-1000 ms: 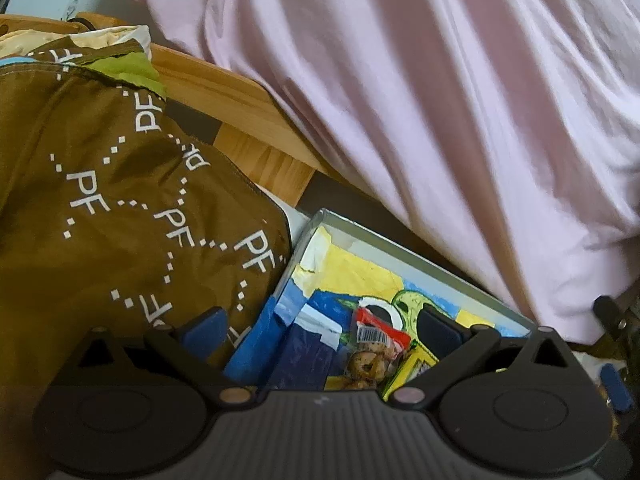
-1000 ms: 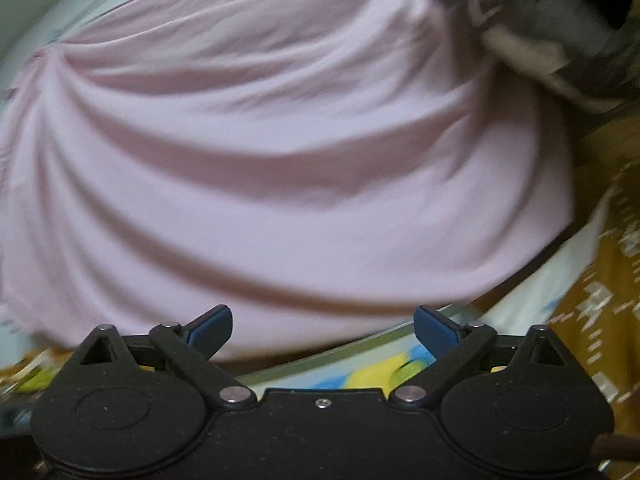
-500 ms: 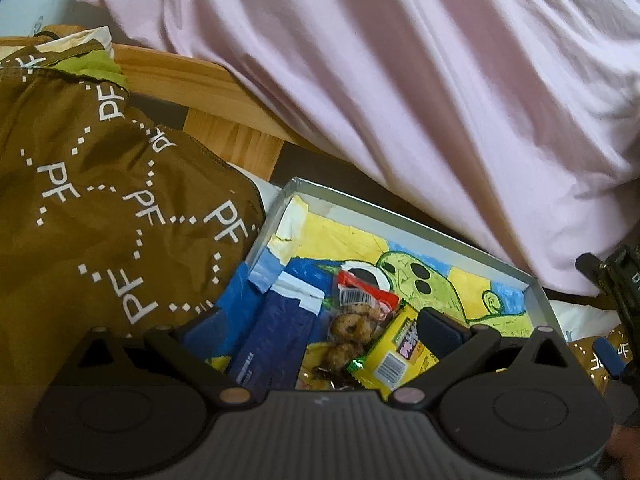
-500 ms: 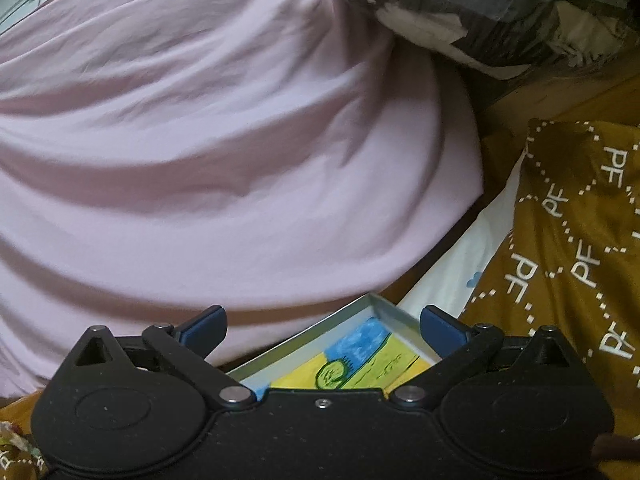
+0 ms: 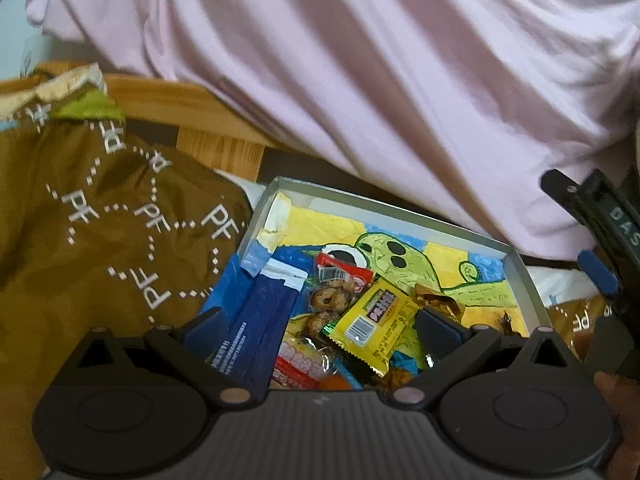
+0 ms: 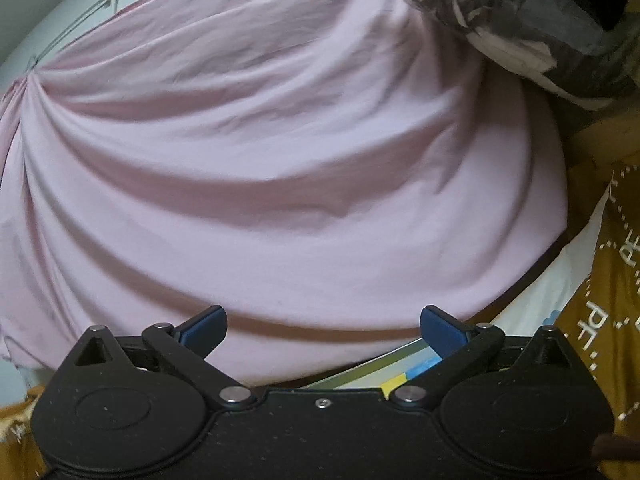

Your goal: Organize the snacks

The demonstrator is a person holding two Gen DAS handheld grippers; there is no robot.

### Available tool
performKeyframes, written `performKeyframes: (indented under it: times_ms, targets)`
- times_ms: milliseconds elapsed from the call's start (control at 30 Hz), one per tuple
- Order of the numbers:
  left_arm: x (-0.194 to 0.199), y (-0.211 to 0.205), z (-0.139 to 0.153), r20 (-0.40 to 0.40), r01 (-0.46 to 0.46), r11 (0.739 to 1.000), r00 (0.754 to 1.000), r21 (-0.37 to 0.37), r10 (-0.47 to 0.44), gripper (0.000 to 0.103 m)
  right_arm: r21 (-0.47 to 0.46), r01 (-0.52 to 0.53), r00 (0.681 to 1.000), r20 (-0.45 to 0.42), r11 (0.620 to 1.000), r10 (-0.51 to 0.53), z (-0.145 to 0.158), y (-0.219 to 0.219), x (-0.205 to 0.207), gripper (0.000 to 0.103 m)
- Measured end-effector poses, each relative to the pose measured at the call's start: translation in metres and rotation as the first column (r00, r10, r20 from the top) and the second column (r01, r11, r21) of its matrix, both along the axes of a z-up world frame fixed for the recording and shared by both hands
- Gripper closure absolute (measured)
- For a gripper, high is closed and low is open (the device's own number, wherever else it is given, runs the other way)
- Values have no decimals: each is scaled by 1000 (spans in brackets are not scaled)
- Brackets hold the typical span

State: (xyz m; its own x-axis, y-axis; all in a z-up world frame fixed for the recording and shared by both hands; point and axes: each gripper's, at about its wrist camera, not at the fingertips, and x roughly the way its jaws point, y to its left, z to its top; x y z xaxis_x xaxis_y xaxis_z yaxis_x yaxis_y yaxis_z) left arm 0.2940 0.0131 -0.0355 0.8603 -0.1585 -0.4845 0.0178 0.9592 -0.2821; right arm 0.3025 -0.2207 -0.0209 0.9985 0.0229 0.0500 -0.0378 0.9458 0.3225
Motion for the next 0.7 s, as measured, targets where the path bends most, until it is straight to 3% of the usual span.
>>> performKeyframes:
  times_ms: [167,500,700]
  targets:
    - [-16,0,12,24,-3,999,1000,38,2,0,-97,0,1000,-21,995,-2,13,5,-22,1]
    - [-64,4,42,68,-20,999,998,36,17,0,-153,22,990,-135,988,-43,25,0,-86,1]
    - [-99,-3,42,76,-7,998,997,64,3,0,-169,16,973,-222,986,-54,28,-6,-118,1]
